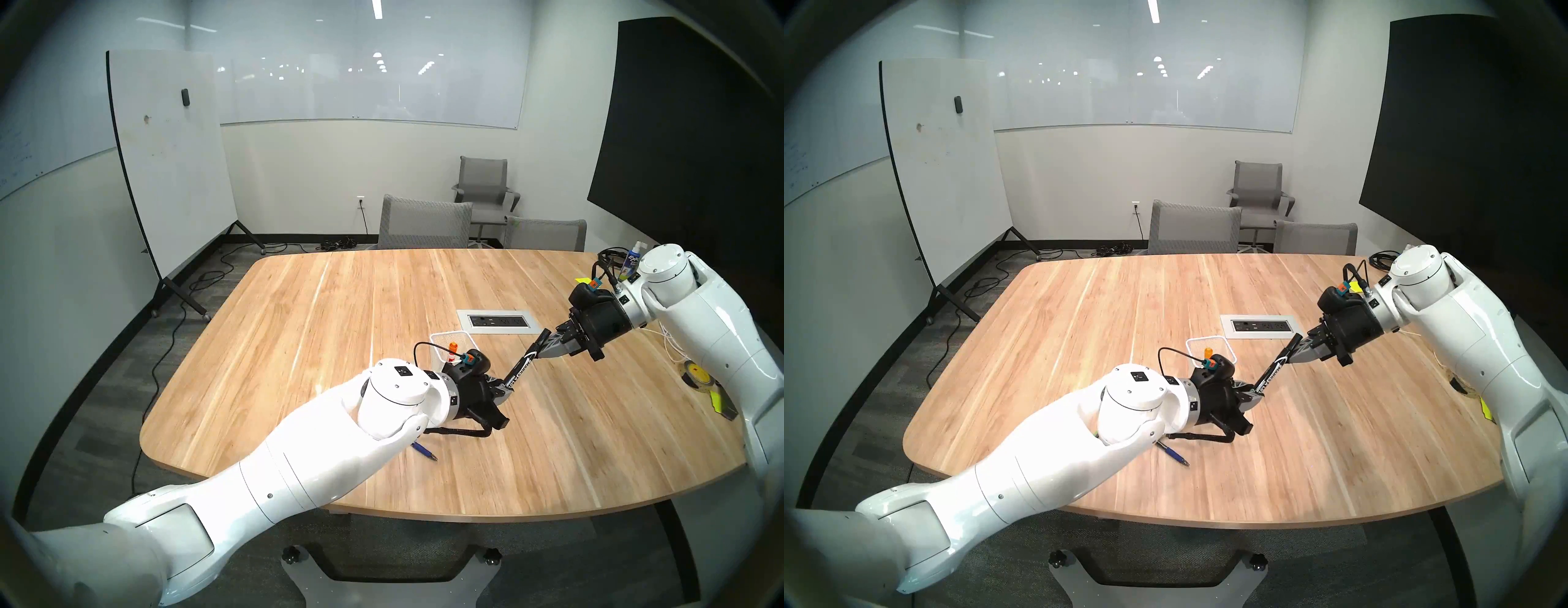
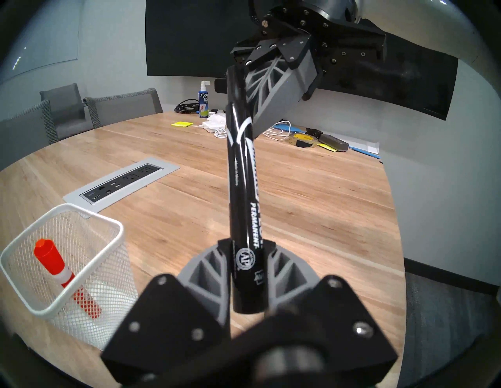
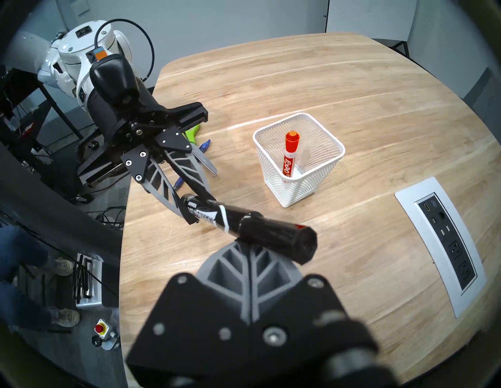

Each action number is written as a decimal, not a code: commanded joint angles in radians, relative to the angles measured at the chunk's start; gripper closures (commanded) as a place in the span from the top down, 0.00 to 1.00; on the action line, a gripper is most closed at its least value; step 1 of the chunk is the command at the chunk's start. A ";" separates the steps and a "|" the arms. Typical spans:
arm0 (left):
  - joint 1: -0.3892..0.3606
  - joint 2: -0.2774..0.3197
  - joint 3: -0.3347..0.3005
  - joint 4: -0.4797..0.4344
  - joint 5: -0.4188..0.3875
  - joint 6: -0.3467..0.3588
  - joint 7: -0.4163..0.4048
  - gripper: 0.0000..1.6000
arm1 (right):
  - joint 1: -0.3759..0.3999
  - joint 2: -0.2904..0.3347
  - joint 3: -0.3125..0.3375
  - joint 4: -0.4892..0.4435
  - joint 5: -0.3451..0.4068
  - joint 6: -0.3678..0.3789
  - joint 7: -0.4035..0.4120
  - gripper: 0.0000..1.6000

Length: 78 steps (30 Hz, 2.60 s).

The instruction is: Place the pen, the marker, and the scissors into the pen holder

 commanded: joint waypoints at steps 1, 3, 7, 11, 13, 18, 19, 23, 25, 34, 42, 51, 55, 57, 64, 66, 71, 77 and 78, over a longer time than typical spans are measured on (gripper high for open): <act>-0.016 -0.032 0.000 -0.022 0.001 -0.013 0.000 0.00 | 0.016 0.007 0.019 -0.028 0.031 0.014 -0.001 0.00; -0.016 -0.034 0.001 -0.017 0.000 -0.015 -0.002 0.00 | 0.016 0.008 0.021 -0.034 0.040 0.021 -0.001 0.00; -0.018 -0.037 0.003 -0.012 0.000 -0.016 -0.005 0.00 | 0.016 0.009 0.022 -0.040 0.048 0.029 -0.001 0.00; -0.023 -0.044 0.006 -0.003 0.001 -0.016 -0.009 0.00 | 0.016 0.013 0.022 -0.049 0.059 0.038 -0.001 0.00; -0.026 -0.045 0.008 -0.001 0.002 -0.017 -0.011 0.00 | 0.015 0.014 0.022 -0.053 0.065 0.042 -0.001 0.00; -0.029 -0.049 0.009 0.007 0.002 -0.024 -0.016 0.00 | 0.015 0.019 0.021 -0.065 0.083 0.058 -0.001 0.00; -0.029 -0.049 0.009 0.008 0.003 -0.025 -0.017 0.00 | 0.015 0.020 0.021 -0.067 0.086 0.061 -0.001 0.00; -0.034 -0.054 0.011 0.018 0.003 -0.031 -0.022 0.00 | 0.014 0.026 0.019 -0.076 0.097 0.068 -0.001 0.00; -0.037 -0.057 0.011 0.023 0.004 -0.034 -0.023 0.00 | 0.013 0.029 0.018 -0.078 0.103 0.071 -0.001 0.00; -0.050 -0.078 0.012 0.065 0.003 -0.053 -0.036 0.00 | 0.009 0.043 0.011 -0.100 0.126 0.086 -0.001 0.00; -0.065 -0.104 0.010 0.103 0.002 -0.059 -0.039 0.00 | 0.003 0.057 0.007 -0.141 0.150 0.104 -0.020 0.00; -0.071 -0.116 0.004 0.119 0.002 -0.071 -0.036 0.00 | 0.002 0.065 -0.004 -0.151 0.165 0.110 -0.034 0.00; -0.070 -0.118 0.000 0.121 0.003 -0.076 -0.031 0.00 | 0.003 0.067 -0.009 -0.147 0.171 0.111 -0.037 0.00; -0.070 -0.118 -0.002 0.122 0.002 -0.079 -0.029 0.00 | 0.007 0.065 -0.012 -0.138 0.172 0.110 -0.037 0.00; -0.046 -0.084 -0.012 0.071 -0.006 -0.074 -0.012 0.00 | 0.027 0.056 -0.023 -0.088 0.160 0.101 -0.041 0.00; -0.035 -0.070 -0.013 0.049 -0.008 -0.069 -0.006 0.00 | 0.035 0.051 -0.027 -0.069 0.155 0.095 -0.040 0.00; -0.009 -0.044 -0.014 -0.001 -0.012 -0.056 0.014 0.00 | 0.054 0.038 -0.037 -0.027 0.144 0.081 -0.035 0.00; 0.019 -0.012 -0.022 -0.049 -0.018 -0.051 0.041 0.00 | 0.066 0.039 -0.042 -0.008 0.141 0.071 -0.019 0.00; 0.025 -0.006 -0.025 -0.056 -0.018 -0.051 0.047 0.00 | 0.064 0.045 -0.041 -0.015 0.144 0.071 -0.015 0.00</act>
